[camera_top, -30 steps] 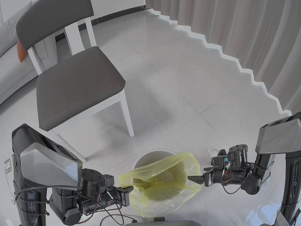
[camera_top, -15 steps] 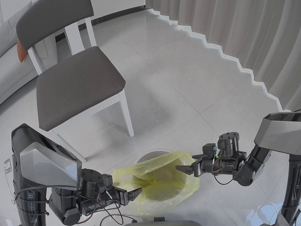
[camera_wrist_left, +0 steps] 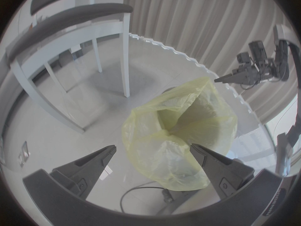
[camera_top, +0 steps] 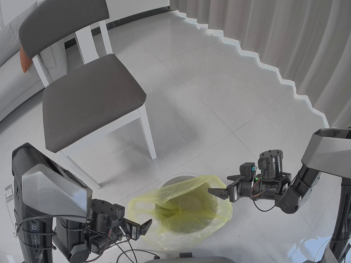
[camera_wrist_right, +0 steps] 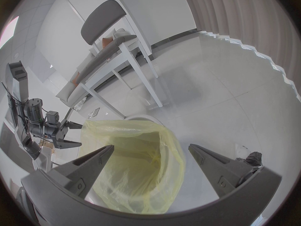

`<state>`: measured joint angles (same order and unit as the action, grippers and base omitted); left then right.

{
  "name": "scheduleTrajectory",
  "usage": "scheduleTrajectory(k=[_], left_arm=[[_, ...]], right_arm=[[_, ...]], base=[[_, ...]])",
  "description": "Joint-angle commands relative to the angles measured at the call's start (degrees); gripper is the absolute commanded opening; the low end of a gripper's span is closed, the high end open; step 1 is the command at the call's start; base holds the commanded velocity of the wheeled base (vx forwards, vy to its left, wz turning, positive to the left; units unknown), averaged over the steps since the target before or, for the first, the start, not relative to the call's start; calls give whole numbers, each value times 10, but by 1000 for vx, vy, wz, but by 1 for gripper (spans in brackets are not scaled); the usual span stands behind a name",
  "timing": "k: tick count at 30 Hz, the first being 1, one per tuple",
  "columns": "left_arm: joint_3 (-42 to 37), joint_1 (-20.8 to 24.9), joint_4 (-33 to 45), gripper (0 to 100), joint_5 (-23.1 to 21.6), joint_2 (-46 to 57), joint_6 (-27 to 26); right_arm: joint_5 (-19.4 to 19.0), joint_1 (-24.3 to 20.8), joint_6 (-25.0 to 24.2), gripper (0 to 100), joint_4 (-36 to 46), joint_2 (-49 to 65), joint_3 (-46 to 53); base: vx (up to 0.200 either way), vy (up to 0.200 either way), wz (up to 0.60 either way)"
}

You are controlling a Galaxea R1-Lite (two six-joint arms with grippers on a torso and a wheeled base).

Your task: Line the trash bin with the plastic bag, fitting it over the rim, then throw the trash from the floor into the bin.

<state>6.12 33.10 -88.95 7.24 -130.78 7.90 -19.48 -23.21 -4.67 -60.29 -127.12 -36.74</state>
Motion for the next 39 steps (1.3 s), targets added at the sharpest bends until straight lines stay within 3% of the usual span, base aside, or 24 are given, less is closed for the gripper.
scheduleTrajectory(k=[1, 7, 13, 18, 21, 30, 35, 38, 39], left_arm=[[18, -12, -10, 100, 15, 32, -41], [82, -22, -10, 100, 5, 93, -90], [143, -14, -10, 100, -101, 38, -169], [192, 2, -10, 100, -120, -14, -194], [237, 19, 9, 100, -153, -34, -196], [282, 45, 39, 100, -155, -62, -198], [282, 39, 42, 100, -148, -66, -230], [286, 28, 49, 100, -130, -67, -254], [295, 24, 62, 100, -105, -66, -264]], right_arm=[[0, 10, -3, 100, -3, 44, 40], [0, 25, -6, 100, -17, 97, 100], [1, 40, -17, 100, -46, 134, 147], [1, 64, -47, 100, -54, 143, 141], [0, 84, -49, 100, -49, 143, 120], [0, 84, -49, 100, -48, 142, 120], [0, 84, -49, 100, -48, 141, 118], [0, 83, -49, 100, -48, 140, 120], [0, 83, -49, 100, -48, 139, 120]], base=[[0, 0, 0], [0, 0, 0], [0, 0, 0], [0, 0, 0], [0, 0, 0], [0, 0, 0], [0, 0, 0], [0, 0, 0], [0, 0, 0]])
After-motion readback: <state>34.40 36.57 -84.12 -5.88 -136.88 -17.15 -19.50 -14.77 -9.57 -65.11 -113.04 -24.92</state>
